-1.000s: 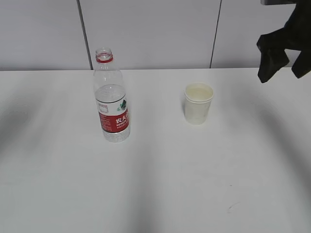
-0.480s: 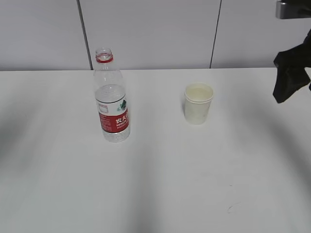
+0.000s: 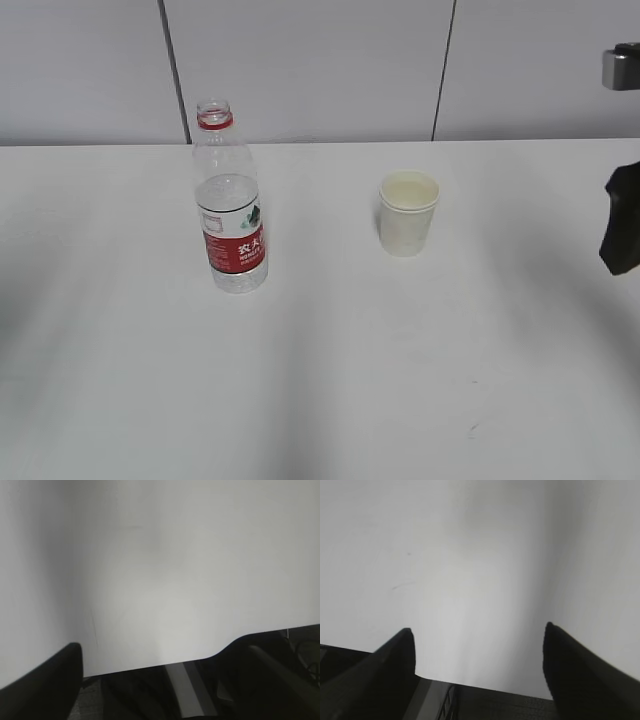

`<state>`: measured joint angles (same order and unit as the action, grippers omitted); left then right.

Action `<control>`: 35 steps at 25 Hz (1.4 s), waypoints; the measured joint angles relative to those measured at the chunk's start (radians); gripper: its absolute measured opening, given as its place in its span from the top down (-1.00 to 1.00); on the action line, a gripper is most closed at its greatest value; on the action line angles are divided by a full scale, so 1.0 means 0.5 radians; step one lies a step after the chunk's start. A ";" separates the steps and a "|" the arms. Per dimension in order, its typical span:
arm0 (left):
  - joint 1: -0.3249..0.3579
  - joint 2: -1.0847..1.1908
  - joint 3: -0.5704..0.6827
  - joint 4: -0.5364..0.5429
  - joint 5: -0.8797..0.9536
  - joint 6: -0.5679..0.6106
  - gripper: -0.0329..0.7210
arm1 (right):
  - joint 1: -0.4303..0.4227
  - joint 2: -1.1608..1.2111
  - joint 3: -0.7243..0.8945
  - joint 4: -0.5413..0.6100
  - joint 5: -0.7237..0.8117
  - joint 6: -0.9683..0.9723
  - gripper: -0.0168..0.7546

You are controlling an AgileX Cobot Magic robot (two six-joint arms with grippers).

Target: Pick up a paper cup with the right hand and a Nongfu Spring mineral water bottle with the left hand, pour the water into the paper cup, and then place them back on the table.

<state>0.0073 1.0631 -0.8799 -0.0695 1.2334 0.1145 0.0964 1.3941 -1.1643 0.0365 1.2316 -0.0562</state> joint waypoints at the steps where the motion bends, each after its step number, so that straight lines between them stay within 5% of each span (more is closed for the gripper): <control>1: 0.000 -0.048 0.032 0.000 0.002 0.000 -0.63 | 0.000 -0.046 0.046 0.000 0.000 0.000 -0.56; 26: 0.000 -1.436 0.617 -0.001 -0.005 0.000 -0.59 | 0.000 -1.294 1.303 0.000 -0.222 -0.004 -0.56; 35: 0.000 -1.860 0.689 -0.017 -0.210 0.000 -0.53 | 0.000 -2.012 1.330 0.000 -0.221 -0.004 -0.56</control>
<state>0.0073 0.1331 -0.5355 -0.0780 1.1284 0.1147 0.0964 0.3880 -0.4995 0.0365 1.1209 -0.0582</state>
